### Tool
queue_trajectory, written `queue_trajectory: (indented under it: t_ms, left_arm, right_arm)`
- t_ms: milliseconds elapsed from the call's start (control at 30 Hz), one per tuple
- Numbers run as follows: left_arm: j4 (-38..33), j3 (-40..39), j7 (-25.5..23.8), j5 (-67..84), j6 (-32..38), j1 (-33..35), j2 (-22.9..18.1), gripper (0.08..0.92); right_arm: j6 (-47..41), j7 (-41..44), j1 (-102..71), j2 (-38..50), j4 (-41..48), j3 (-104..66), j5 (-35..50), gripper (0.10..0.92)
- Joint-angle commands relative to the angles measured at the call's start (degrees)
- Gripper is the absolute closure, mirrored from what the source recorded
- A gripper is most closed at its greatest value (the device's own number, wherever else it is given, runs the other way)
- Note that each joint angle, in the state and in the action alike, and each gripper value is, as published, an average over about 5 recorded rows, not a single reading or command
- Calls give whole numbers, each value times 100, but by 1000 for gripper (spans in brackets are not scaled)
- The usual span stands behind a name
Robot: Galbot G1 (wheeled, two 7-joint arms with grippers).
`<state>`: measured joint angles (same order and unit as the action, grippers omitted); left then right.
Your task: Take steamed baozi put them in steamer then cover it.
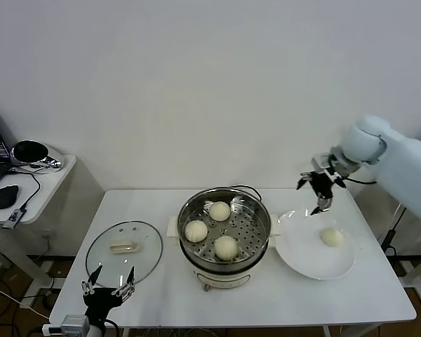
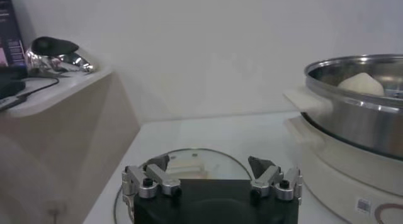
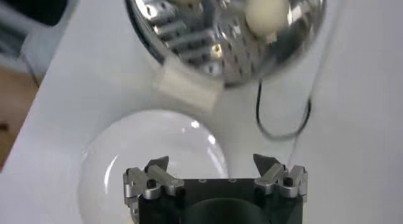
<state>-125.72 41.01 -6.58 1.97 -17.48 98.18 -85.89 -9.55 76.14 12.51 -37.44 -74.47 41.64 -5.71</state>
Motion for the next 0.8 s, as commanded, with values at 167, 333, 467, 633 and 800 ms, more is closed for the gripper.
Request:
queue_trajectory:
  t_ms: [167, 333, 467, 633, 800]
  left_arm:
    - [63, 8, -35, -28, -15, 12, 0, 177]
    - [131, 2, -46, -58, -13, -9, -16, 177]
    - [201, 11, -40, -49, -2, -14, -15, 177]
    - [274, 21, -38, -45, 3, -22, -6, 177]
    - [304, 33, -43, -50, -2, -41, -11, 177]
  right_arm:
    - [36, -103, -1485, -177, 1394, -1237, -971, 203]
    - [242, -182, -1612, -462, 1762, -1390, -1264, 203]
    - [438, -319, -1649, -658, 2076, -1469, -1593, 203]
    - [626, -396, -1722, -789, 2350, -1582, -1807, 203]
    - [812, -385, -1843, -774, 2427, -1659, -1957, 203]
